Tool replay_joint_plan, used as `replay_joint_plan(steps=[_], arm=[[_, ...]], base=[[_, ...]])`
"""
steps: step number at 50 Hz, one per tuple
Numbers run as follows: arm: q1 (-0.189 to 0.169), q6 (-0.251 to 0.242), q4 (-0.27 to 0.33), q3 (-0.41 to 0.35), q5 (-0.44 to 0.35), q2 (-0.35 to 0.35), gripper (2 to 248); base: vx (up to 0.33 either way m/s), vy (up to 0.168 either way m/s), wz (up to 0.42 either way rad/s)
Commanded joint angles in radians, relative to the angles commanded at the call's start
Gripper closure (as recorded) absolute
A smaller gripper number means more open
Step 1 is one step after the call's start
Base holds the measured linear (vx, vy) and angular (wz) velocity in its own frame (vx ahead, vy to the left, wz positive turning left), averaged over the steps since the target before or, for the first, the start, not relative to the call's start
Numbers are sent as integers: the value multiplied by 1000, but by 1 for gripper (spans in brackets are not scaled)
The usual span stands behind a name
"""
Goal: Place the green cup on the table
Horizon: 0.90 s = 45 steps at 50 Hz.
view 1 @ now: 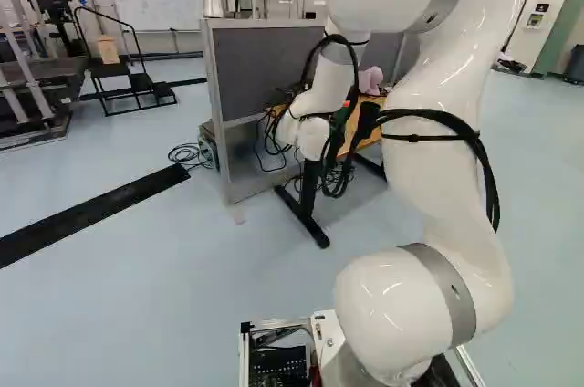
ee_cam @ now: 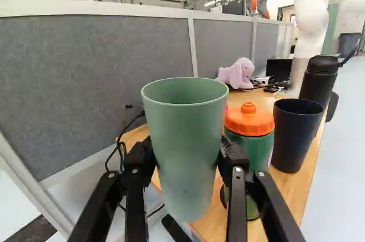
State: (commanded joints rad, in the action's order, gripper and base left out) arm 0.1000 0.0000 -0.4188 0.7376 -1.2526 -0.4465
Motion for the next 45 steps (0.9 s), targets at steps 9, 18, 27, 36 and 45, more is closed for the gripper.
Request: replay_joint_plan(steps=[9,18,27,36,45], arm=[[0,0,-1,2,-1,-21,125],[-1,0,-1,36,-1,-66,125],[-4,0,-1,90,-1,-124,125],[-5,0,-1,146,-1,-171,125],[-4,0,-1,202,-1,-211,125]], base=[[0,0,0],[0,0,0],[0,0,0],[0,0,0],[0,0,0]])
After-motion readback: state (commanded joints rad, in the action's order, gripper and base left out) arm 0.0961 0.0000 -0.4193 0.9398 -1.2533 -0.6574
